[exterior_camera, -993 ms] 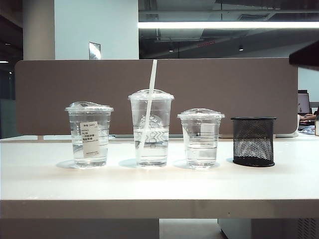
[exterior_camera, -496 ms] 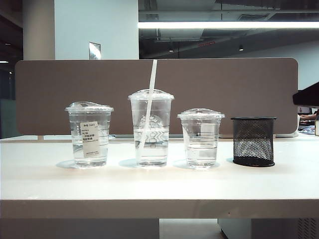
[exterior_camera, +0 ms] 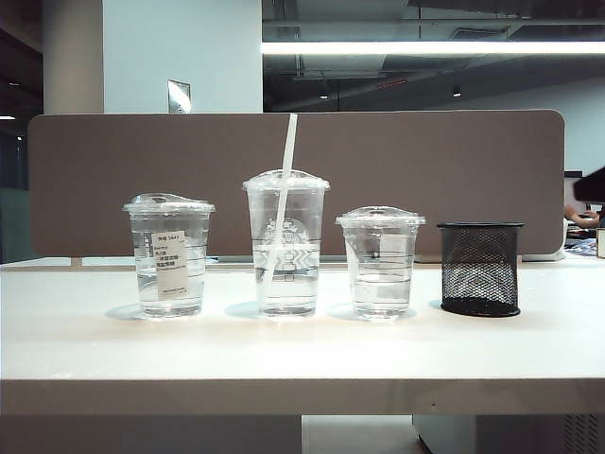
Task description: Pick up the straw and insert it into the large coffee cup.
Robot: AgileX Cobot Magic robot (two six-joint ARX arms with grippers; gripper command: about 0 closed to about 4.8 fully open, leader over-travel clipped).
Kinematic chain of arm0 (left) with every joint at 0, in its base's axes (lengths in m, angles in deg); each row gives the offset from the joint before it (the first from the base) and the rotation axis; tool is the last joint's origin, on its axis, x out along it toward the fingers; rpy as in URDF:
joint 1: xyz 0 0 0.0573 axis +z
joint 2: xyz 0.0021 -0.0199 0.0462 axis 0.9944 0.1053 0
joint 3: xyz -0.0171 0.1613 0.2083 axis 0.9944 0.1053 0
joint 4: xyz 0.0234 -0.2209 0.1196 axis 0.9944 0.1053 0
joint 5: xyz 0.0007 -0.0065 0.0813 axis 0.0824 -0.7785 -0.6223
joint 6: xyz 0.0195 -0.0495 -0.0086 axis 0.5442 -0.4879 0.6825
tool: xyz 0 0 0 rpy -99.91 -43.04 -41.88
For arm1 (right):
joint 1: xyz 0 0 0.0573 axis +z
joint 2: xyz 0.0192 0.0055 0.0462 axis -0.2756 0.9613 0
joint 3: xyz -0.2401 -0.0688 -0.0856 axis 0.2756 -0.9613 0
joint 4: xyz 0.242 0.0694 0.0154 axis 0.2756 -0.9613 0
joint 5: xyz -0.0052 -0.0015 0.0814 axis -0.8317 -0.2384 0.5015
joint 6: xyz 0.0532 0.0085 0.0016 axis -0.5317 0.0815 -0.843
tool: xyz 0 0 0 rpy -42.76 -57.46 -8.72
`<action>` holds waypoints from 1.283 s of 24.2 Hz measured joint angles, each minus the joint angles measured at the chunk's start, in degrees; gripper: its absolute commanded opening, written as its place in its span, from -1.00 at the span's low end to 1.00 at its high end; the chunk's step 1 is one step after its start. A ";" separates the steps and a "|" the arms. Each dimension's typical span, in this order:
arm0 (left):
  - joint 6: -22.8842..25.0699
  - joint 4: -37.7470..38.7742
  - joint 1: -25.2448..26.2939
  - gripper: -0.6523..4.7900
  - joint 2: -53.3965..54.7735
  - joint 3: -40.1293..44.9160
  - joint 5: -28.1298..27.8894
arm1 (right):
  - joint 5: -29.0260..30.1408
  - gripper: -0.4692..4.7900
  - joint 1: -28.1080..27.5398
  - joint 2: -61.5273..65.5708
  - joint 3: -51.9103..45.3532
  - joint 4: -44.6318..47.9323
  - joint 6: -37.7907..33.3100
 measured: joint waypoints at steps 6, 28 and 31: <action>0.00 -0.02 0.00 -0.78 0.00 0.00 -0.02 | -1.40 -0.84 -14.69 0.00 0.00 -0.04 0.20; 0.02 0.00 0.00 -0.78 0.00 0.00 -0.04 | -14.62 -0.84 -20.33 0.00 0.00 -1.62 0.26; 0.00 0.00 0.00 -0.78 0.00 0.00 -0.04 | -14.62 -0.84 -20.33 0.00 0.00 -1.62 0.26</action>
